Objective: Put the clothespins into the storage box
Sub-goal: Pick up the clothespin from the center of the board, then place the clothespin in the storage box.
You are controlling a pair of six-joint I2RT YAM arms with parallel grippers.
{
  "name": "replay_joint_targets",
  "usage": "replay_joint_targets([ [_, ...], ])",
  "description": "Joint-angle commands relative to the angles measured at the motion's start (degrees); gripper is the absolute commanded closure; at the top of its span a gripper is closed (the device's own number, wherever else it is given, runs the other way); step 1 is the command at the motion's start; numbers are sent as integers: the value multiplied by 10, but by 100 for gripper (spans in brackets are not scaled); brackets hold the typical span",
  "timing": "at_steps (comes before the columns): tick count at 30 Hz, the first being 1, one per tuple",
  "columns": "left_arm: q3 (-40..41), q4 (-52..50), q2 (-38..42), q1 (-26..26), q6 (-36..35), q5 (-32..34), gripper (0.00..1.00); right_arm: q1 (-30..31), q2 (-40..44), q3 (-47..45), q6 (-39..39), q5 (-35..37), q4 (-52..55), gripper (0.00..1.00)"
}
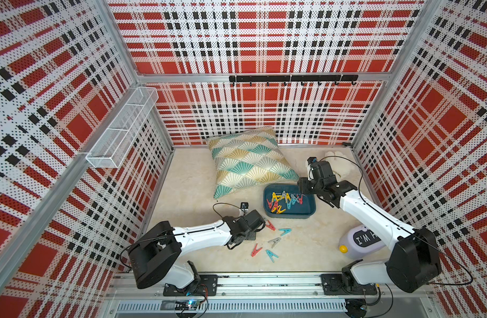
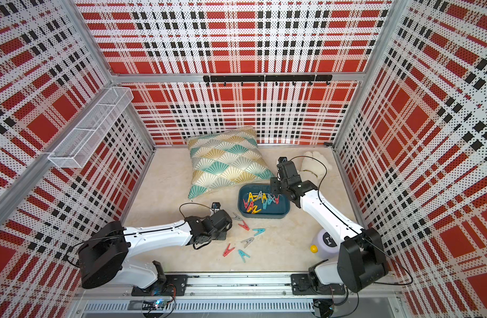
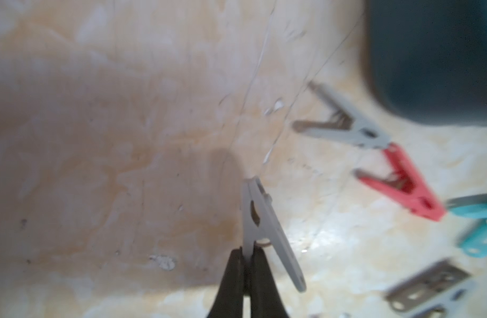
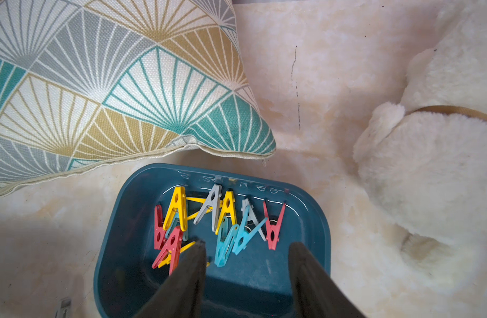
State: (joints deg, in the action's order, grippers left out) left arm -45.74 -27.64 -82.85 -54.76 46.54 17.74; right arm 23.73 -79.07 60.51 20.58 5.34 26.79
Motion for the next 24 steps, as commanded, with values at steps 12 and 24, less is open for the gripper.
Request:
replay_joint_targets([
  [12,-323,19,-202,2,-158,-45,96,3,9,-2,26,33,17,44],
  [24,-401,12,-328,-19,-210,-87,95,-13,8,6,55,57,20,44],
])
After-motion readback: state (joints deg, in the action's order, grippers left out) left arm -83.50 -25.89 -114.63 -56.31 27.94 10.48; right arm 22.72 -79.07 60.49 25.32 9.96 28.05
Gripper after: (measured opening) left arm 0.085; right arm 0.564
